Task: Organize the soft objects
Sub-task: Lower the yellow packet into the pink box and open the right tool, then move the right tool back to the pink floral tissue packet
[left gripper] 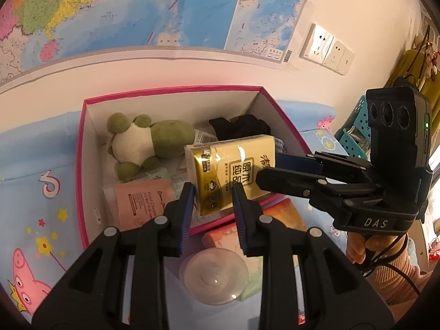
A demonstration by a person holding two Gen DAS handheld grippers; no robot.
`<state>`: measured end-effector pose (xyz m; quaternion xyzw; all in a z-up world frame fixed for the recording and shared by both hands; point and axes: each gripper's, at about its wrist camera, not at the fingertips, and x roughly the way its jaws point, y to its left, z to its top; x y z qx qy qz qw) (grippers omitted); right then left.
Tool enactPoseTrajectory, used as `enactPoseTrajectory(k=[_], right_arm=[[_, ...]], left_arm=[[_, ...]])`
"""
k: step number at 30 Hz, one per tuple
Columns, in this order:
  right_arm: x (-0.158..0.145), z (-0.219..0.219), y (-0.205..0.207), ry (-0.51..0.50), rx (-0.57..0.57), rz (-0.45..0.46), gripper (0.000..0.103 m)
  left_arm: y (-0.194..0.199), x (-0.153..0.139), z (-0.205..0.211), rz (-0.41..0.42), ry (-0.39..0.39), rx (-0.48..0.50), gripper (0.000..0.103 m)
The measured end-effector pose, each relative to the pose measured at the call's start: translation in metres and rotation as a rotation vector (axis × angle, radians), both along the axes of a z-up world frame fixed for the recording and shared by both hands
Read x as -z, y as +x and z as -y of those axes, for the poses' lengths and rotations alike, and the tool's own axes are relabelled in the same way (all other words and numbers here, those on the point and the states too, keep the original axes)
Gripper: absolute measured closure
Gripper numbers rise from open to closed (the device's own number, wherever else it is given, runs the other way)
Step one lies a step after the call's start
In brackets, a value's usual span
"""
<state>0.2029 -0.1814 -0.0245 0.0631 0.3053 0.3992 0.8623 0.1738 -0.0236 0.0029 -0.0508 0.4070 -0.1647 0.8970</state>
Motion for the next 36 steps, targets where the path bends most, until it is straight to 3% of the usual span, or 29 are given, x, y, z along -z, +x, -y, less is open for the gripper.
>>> enactPoseTrajectory(k=[36], right_arm=[[0.021, -0.016, 0.030, -0.050, 0.049, -0.073, 0.068]], left_arm=[[0.033, 0.020, -0.009, -0.103, -0.052, -0.029, 0.073]])
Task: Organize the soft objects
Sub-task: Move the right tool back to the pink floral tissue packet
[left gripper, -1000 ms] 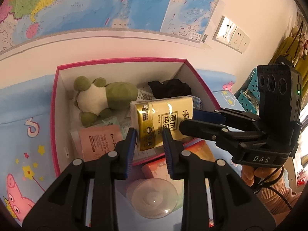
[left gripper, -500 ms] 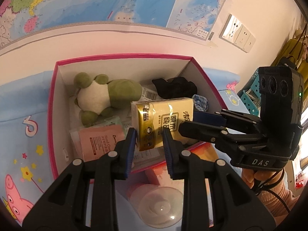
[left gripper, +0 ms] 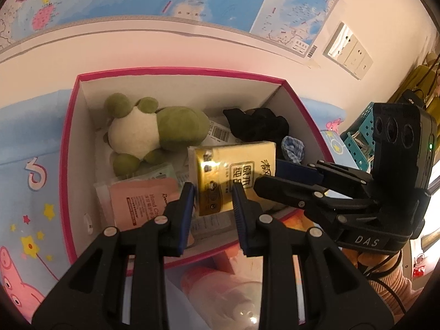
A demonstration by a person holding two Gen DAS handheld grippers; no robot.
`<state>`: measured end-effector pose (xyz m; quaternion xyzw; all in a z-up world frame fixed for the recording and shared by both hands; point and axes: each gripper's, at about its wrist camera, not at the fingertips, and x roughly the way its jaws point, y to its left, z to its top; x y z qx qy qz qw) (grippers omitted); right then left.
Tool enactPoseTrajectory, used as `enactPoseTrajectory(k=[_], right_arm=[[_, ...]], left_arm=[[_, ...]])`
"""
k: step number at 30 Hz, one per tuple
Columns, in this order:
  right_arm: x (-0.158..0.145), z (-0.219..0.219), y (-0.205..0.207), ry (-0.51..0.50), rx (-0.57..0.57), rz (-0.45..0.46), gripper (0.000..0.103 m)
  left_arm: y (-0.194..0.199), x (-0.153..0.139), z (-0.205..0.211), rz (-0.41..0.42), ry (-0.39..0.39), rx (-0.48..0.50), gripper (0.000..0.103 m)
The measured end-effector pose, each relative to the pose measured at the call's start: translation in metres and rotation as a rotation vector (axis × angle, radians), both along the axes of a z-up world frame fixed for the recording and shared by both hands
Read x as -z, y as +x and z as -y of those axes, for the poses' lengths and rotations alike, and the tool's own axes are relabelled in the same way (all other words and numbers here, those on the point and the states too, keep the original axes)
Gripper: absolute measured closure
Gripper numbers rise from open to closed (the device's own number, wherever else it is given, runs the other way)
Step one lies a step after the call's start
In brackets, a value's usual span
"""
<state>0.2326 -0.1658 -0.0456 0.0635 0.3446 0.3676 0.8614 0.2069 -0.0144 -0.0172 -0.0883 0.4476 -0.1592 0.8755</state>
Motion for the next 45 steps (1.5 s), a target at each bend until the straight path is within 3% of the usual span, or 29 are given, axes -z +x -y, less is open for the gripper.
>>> enactPoseTrajectory(k=[6, 10, 24, 27, 31, 38, 45], right_arm=[[0.000, 0.005, 0.001, 0.015, 0.015, -0.001, 0.067], [0.001, 0.009, -0.003, 0.019, 0.013, 0.001, 0.067], [-0.007, 0.024, -0.037, 0.023, -0.016, 0.047, 0.067], [-0.011, 0.033, -0.056, 0.023, -0.036, 0.071, 0.066], [-0.013, 0.045, -0.085, 0.022, -0.087, 0.100, 0.056], [0.010, 0.056, -0.127, -0.006, -0.158, 0.062, 0.052], [0.058, 0.062, -0.151, -0.055, -0.200, -0.078, 0.052]], left_arm=[[0.000, 0.000, -0.009, 0.000, -0.027, -0.031, 0.073], [-0.011, -0.006, -0.012, 0.042, -0.014, -0.042, 0.073], [-0.081, -0.023, -0.019, 0.182, 0.019, -0.031, 0.072], [-0.101, -0.024, -0.019, 0.209, 0.030, -0.011, 0.066], [-0.127, -0.021, -0.016, 0.236, 0.057, 0.013, 0.057], [-0.157, 0.008, -0.006, 0.166, 0.053, 0.056, 0.057], [-0.176, 0.038, 0.004, 0.072, 0.013, 0.090, 0.057]])
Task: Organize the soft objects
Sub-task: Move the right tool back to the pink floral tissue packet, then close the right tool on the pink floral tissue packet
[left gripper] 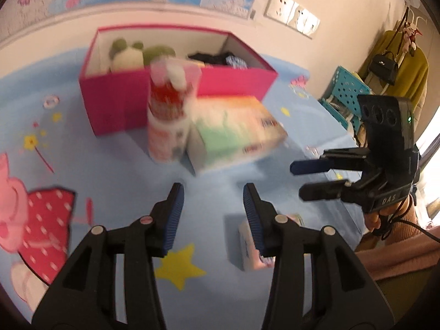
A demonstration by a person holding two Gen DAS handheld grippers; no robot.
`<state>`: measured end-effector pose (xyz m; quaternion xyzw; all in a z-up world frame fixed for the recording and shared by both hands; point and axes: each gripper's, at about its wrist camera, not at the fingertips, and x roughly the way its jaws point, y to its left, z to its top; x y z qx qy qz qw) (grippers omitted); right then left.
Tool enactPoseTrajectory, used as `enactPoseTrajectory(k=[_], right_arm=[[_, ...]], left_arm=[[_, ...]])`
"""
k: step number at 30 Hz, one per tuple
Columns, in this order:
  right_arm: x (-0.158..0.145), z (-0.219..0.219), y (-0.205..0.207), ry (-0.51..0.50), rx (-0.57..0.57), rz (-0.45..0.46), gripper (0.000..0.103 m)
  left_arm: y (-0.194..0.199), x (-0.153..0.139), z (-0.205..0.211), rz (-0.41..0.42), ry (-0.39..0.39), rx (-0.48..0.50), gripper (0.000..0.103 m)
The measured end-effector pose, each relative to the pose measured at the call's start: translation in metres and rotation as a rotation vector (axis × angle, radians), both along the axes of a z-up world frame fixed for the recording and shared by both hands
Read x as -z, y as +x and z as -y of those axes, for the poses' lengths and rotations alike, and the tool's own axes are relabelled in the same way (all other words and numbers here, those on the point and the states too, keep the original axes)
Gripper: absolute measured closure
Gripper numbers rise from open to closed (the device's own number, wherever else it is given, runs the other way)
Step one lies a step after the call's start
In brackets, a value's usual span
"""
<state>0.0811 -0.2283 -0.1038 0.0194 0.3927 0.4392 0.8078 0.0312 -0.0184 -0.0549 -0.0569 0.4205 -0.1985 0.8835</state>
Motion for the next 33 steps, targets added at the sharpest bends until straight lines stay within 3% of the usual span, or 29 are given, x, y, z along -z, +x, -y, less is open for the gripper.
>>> enactPoseTrajectory(k=[5, 13, 18, 24, 33], right_arm=[[0.023, 0.004, -0.017, -0.014, -0.027, -0.081, 0.052], [0.034, 0.001, -0.032, 0.001, -0.066, -0.147, 0.052], [0.037, -0.004, -0.029, 0.022, -0.051, -0.151, 0.052], [0.039, -0.010, -0.021, 0.022, -0.022, -0.137, 0.061], [0.033, -0.009, -0.007, 0.031, 0.019, -0.113, 0.063]], left_arm=[[-0.011, 0.015, 0.008, -0.055, -0.023, 0.031, 0.057], [-0.021, 0.026, 0.020, -0.111, -0.053, 0.089, 0.057], [-0.021, 0.029, 0.026, -0.134, -0.050, 0.093, 0.059], [-0.022, 0.030, 0.031, -0.149, -0.079, 0.104, 0.066], [-0.017, 0.031, 0.033, -0.157, -0.090, 0.094, 0.066]])
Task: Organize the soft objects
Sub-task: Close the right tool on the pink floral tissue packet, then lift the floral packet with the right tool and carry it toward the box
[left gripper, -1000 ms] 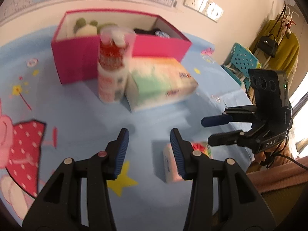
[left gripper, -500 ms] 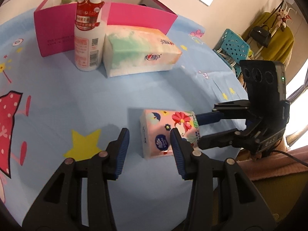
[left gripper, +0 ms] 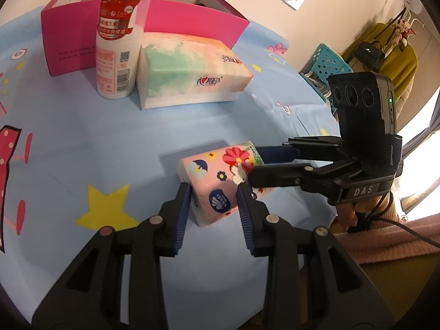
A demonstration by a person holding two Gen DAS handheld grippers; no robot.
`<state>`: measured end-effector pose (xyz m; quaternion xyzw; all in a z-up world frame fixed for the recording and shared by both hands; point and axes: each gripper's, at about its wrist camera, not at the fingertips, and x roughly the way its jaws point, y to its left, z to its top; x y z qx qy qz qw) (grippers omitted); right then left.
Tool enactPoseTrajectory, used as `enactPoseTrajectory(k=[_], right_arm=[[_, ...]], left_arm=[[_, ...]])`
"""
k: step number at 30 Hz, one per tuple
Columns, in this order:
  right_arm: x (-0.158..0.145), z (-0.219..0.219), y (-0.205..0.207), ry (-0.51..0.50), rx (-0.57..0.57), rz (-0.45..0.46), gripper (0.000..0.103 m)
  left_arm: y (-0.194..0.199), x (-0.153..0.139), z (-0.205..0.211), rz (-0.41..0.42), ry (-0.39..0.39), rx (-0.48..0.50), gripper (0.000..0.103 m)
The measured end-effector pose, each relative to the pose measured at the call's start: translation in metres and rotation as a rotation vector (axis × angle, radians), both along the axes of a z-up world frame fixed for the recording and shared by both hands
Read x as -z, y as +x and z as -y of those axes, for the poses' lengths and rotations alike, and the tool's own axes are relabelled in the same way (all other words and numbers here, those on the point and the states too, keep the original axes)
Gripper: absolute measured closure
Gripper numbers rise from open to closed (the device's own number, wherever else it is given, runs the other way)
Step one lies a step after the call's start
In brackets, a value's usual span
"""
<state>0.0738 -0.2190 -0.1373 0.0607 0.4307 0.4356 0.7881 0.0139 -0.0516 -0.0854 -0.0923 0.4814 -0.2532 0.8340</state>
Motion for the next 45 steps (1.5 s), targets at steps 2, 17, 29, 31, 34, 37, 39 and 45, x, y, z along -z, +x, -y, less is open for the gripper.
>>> enactPoseTrajectory(k=[2, 17, 29, 31, 34, 37, 39, 45], right_arm=[[0.000, -0.001, 0.003, 0.002, 0.013, 0.004, 0.062], [0.000, 0.002, 0.000, 0.008, 0.011, 0.000, 0.062], [-0.006, 0.000, -0.001, 0.001, 0.023, 0.040, 0.064], [-0.008, 0.000, -0.001, 0.001, 0.024, 0.048, 0.064], [-0.011, 0.000, -0.001, 0.002, 0.023, 0.061, 0.064], [-0.014, -0.001, 0.000, 0.004, 0.022, 0.071, 0.064], [-0.015, 0.000, 0.000, 0.007, 0.021, 0.076, 0.064], [-0.020, 0.000, 0.001, 0.012, 0.020, 0.096, 0.064]], left_arm=[[0.002, 0.000, 0.000, 0.002, 0.002, -0.008, 0.066], [0.004, 0.001, -0.002, -0.004, 0.000, -0.015, 0.068], [0.005, -0.006, 0.003, 0.021, 0.006, -0.018, 0.068], [0.005, -0.008, 0.003, 0.027, 0.009, -0.019, 0.068], [0.005, -0.012, 0.003, 0.038, 0.011, -0.023, 0.068], [0.006, -0.015, 0.002, 0.048, 0.012, -0.029, 0.068], [0.006, -0.017, 0.001, 0.053, 0.011, -0.031, 0.068], [0.005, -0.022, 0.002, 0.074, 0.017, -0.038, 0.068]])
